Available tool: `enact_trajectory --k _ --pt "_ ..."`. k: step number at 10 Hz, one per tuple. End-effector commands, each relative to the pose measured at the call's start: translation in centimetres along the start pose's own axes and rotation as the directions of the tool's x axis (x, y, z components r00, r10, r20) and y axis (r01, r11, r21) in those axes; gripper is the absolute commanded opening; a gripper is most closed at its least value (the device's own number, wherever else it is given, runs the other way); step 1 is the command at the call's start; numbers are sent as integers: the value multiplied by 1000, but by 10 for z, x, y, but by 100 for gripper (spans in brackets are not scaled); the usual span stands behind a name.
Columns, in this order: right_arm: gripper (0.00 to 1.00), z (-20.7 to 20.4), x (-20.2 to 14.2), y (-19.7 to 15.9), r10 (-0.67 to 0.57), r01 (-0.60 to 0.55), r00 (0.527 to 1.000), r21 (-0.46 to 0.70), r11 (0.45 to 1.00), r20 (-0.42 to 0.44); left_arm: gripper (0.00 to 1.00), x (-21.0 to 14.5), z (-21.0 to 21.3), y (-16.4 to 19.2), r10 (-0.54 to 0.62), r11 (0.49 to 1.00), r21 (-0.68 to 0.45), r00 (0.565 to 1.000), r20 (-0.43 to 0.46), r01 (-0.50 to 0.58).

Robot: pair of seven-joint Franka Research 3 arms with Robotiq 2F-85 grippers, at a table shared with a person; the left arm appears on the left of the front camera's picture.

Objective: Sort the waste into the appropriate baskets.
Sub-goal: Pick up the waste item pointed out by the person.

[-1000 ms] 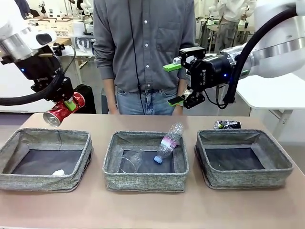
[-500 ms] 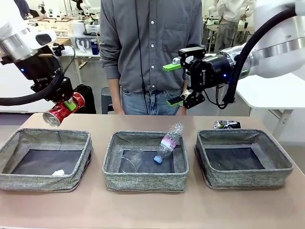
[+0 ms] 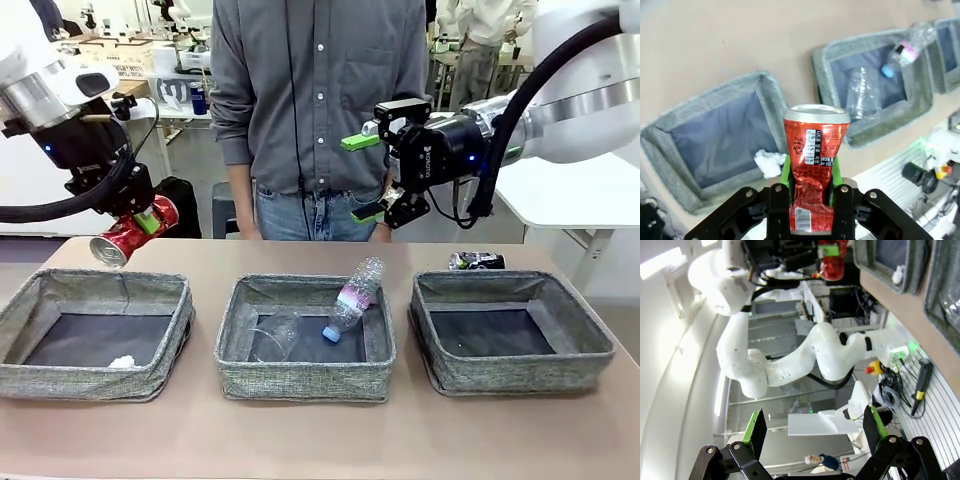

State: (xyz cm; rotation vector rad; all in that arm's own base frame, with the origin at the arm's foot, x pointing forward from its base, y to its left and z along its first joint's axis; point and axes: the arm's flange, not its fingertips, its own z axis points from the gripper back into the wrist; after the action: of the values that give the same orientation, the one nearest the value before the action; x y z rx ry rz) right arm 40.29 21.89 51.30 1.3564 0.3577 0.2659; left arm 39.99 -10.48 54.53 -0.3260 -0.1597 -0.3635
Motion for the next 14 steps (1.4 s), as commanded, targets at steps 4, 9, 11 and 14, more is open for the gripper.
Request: enact_trajectory --k 4,9,11,14 --pt "100 81 -84 -26 -95 97 993 -24 995 65 31 -17 42 -131 316 948 -19 944 -89 -319" --pt "100 144 -132 -37 -95 85 972 53 995 215 31 49 72 -264 493 869 -15 869 -43 -494" --pt "100 144 -132 -37 -95 85 972 53 995 215 31 59 101 -292 454 889 43 890 42 -455" --pt "100 144 -132 -37 -95 85 972 53 995 215 31 54 103 -289 444 896 6 895 40 -444"
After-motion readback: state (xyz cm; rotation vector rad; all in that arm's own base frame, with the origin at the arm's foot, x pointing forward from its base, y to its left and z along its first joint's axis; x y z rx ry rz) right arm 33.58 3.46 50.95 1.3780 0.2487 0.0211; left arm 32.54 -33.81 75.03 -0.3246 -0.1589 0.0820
